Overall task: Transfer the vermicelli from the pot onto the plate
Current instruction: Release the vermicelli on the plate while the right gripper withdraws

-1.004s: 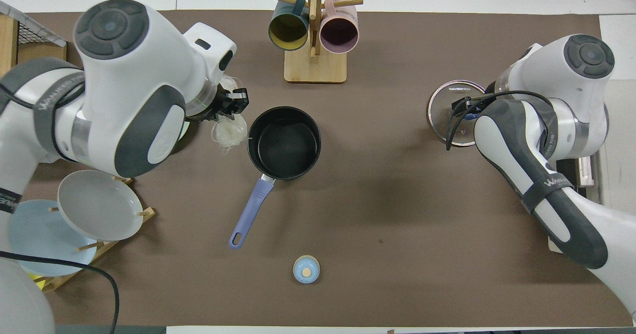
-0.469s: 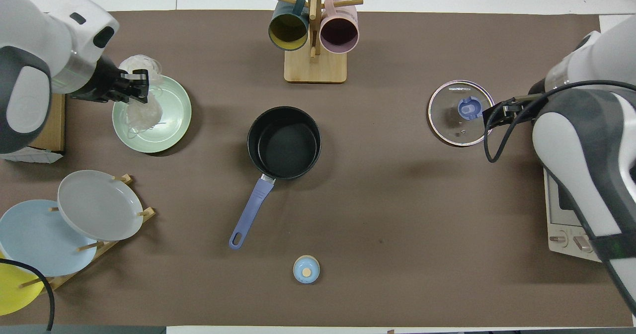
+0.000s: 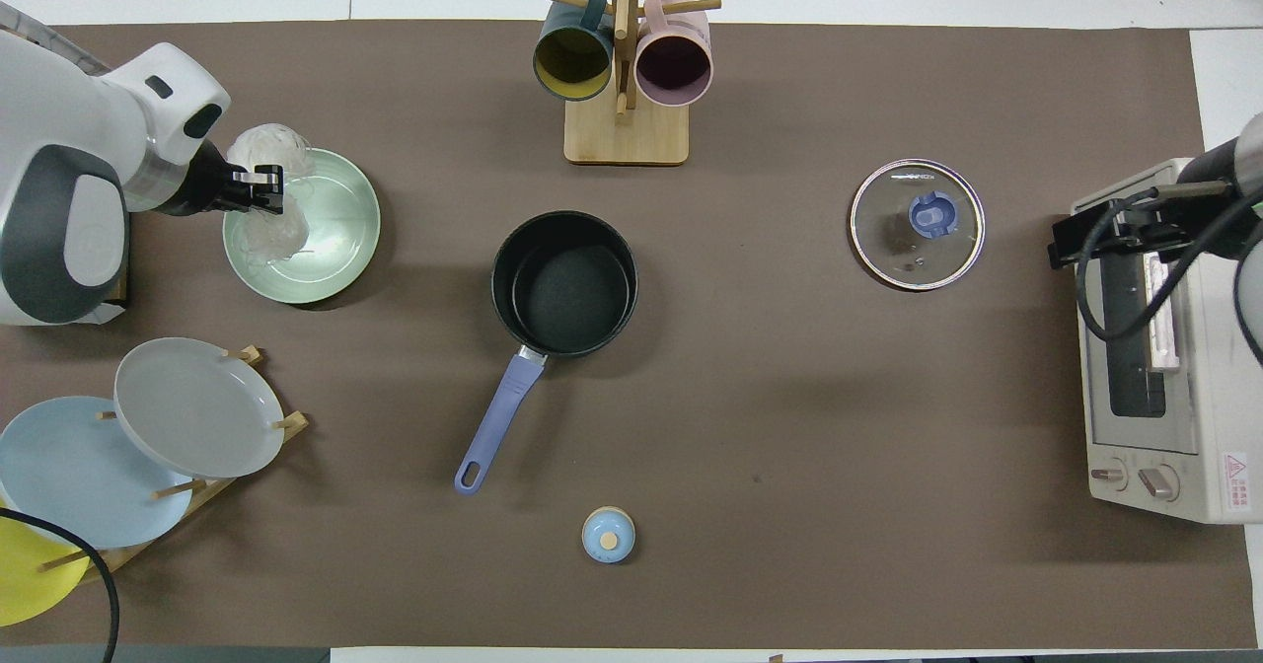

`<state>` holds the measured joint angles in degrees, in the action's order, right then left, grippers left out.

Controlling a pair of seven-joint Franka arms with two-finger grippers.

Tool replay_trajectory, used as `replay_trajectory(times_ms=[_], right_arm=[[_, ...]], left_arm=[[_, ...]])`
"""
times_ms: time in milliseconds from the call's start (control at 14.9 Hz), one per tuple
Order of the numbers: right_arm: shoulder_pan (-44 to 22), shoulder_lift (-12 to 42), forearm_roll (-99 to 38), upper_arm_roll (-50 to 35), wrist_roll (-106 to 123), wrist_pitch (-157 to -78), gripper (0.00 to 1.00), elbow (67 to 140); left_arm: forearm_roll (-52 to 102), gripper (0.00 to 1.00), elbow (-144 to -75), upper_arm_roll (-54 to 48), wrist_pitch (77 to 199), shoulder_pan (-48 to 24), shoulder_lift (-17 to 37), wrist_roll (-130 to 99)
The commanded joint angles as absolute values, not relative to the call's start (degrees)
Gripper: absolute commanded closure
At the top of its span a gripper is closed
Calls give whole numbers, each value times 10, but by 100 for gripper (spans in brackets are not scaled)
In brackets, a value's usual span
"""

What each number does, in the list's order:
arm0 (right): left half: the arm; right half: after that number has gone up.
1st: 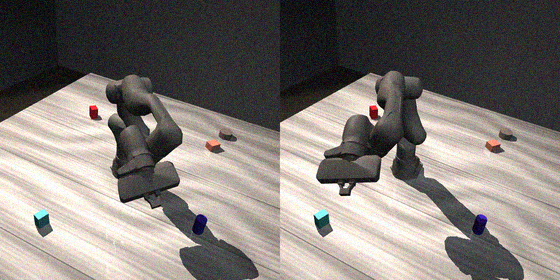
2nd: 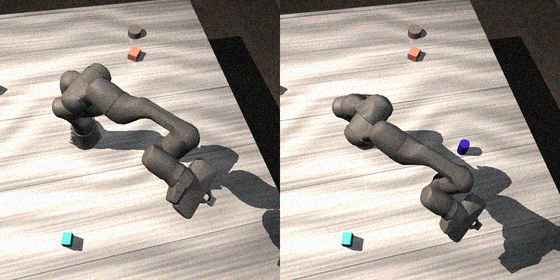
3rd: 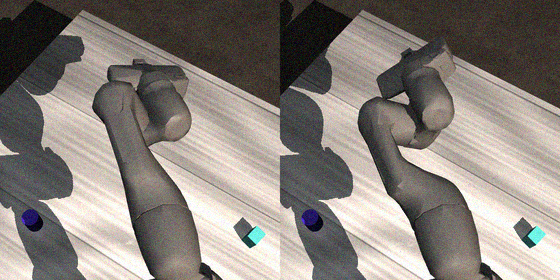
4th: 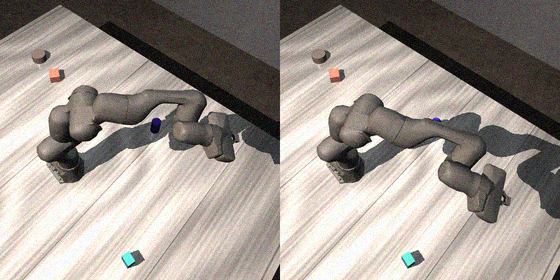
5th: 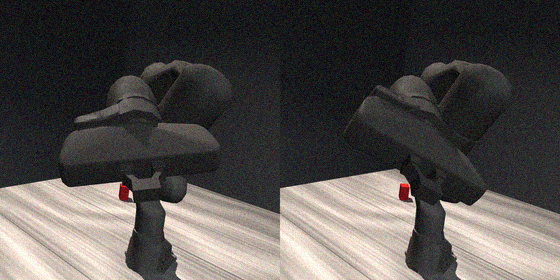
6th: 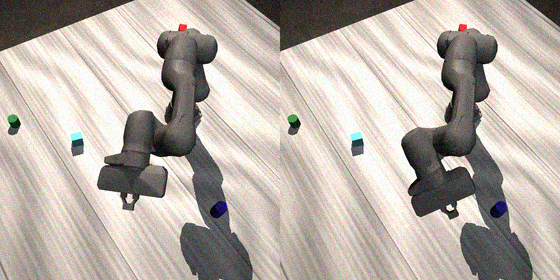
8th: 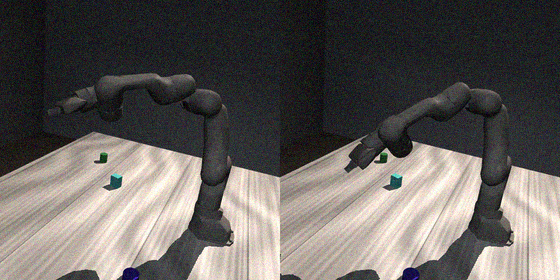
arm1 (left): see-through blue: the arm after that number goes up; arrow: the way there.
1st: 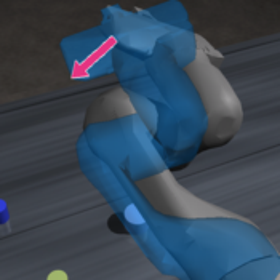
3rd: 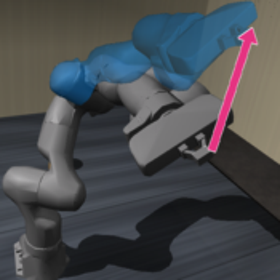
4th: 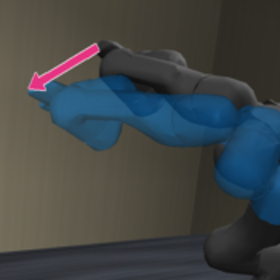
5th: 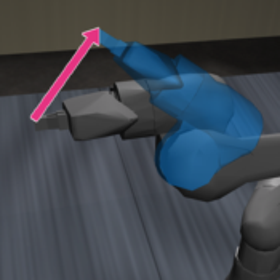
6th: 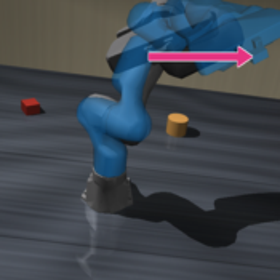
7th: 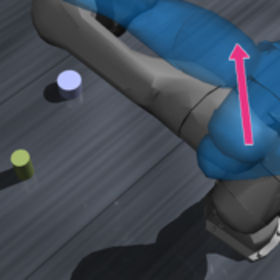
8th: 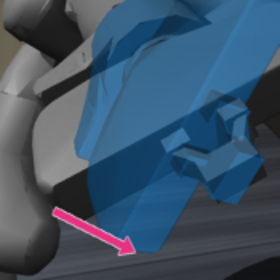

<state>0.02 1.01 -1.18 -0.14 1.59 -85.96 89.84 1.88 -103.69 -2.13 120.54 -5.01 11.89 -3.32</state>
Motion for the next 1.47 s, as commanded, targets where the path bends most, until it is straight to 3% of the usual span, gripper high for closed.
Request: replay_trajectory(times_ms=[0,268,937,1205,1272,1339,1406], right_arm=[[-3,-10,-16,4,16,-831,0,901],[-7,-25,-4,3,4,-816,0,913],[-10,-3,1,16,8,-825,0,902],[-6,3,0,20,7,-816,0,901],[-4,2,-1,23,7,-819,0,900],[-4,2,1,24,6,-822,0,895],[-4,1,2,23,5,-822,0,890]], left_arm=[[25,100,-1102,-24,1257,-33,92,3],[25,100,-1144,-24,1311,-36,96,4],[19,100,-1150,-24,1407,-41,156,9],[18,100,-1166,-24,1407,-39,152,47],[18,96,-1166,-23,1405,-35,152,62],[18,24,-1164,-24,1399,-35,152,66],[18,0,-1158,-23,1390,-34,150,66]])
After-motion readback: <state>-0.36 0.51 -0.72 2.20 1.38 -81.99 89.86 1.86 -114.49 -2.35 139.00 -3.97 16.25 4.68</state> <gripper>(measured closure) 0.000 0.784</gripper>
